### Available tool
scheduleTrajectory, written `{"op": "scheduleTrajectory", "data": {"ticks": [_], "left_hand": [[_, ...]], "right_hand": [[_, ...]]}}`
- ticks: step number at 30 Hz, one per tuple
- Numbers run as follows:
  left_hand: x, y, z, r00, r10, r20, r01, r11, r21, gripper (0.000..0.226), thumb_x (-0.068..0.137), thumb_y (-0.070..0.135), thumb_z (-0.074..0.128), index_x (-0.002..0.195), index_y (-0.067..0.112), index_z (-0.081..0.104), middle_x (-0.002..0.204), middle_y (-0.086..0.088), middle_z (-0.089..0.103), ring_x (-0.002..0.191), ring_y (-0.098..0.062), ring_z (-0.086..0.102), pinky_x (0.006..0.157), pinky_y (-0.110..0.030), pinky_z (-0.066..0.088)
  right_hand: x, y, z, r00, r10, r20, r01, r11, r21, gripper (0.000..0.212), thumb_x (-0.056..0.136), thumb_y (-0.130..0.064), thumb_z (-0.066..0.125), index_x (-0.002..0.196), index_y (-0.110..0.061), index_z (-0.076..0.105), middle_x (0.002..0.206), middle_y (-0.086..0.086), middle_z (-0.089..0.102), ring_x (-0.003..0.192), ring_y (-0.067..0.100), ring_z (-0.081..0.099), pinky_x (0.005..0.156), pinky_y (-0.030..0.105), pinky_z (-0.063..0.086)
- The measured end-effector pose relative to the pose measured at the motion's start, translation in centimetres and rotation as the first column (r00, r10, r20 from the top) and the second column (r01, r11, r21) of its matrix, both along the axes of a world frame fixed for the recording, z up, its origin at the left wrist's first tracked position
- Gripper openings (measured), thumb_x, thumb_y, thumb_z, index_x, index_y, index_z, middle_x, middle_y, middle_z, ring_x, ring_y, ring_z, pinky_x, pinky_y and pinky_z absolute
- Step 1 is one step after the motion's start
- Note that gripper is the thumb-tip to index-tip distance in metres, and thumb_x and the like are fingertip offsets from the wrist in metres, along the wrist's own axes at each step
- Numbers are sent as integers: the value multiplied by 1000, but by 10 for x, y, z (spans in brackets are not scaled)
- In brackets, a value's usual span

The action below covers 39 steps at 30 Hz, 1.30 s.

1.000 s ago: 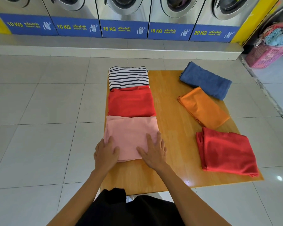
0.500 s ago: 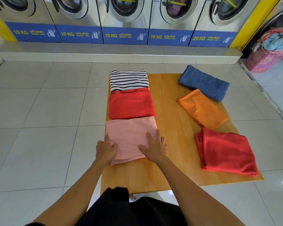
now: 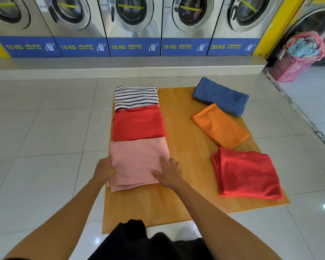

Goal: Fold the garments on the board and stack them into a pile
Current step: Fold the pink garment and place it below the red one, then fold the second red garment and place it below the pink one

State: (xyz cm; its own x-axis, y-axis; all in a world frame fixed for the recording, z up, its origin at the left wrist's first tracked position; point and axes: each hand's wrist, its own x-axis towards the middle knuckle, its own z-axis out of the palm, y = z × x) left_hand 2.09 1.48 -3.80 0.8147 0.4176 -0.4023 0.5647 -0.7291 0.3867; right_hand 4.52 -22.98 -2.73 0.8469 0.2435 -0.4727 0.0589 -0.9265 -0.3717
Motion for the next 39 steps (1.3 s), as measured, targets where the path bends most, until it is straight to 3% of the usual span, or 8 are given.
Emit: {"op": "scheduleTrajectory", "data": {"ticks": [9,13,17,22,27,32,36,39], "left_hand": [[22,-47,39,978,184,102,-194,977,93,42,83,16,52,122,-1,55,130,-25,48,119,-41,45,98,-48,43],[30,-137,46,964,89,250,-51,987,-153,49,90,17,55,138,8,52,143,-17,45,132,-31,41,108,-38,36],[36,-225,41,980,17,197,65,913,-403,56,92,15,54,146,13,41,139,-11,50,120,-25,55,91,-31,47],[44,-306,35,995,-78,58,96,882,-461,54,95,25,49,146,12,39,138,-10,53,119,-28,56,87,-33,48],[60,-368,24,994,-94,-64,50,865,-500,53,100,47,34,114,3,60,115,-17,64,96,-27,60,81,-34,45],[71,-406,13,987,67,-149,-138,830,-540,70,95,58,39,137,2,48,133,-14,57,119,-31,55,97,-36,45],[65,-399,10,957,121,-264,-263,750,-607,101,71,83,47,140,9,48,133,-8,58,118,-29,57,101,-41,46],[47,-381,3,941,202,-272,-336,645,-686,79,79,69,59,134,12,54,120,-6,66,103,-24,65,84,-35,54]], "right_hand": [[27,-55,15,1000,-13,-20,16,987,162,65,100,-44,48,155,-16,27,159,12,25,144,34,29,113,48,35],[26,-100,11,989,-145,20,133,950,281,56,98,-29,56,149,-9,40,151,15,38,140,33,37,115,41,33],[25,-154,18,950,-292,109,249,921,299,47,93,-30,61,137,-14,55,140,12,52,132,31,46,109,42,37],[32,-254,38,742,-637,209,589,768,252,41,89,-26,56,129,-20,59,140,7,50,132,31,40,109,56,28],[36,-354,33,529,-848,2,831,519,200,52,94,-36,53,135,-5,44,138,19,49,127,39,46,103,51,39],[37,-392,11,493,-831,-259,866,442,232,71,88,-60,56,123,2,57,115,17,67,108,35,64,84,38,52],[33,-388,2,504,-767,-396,862,422,280,66,84,-65,60,115,-7,68,105,7,69,99,27,66,90,38,54],[28,-370,-3,563,-729,-389,825,466,321,68,81,-71,59,113,-12,68,106,3,70,99,24,66,90,39,54]]}}
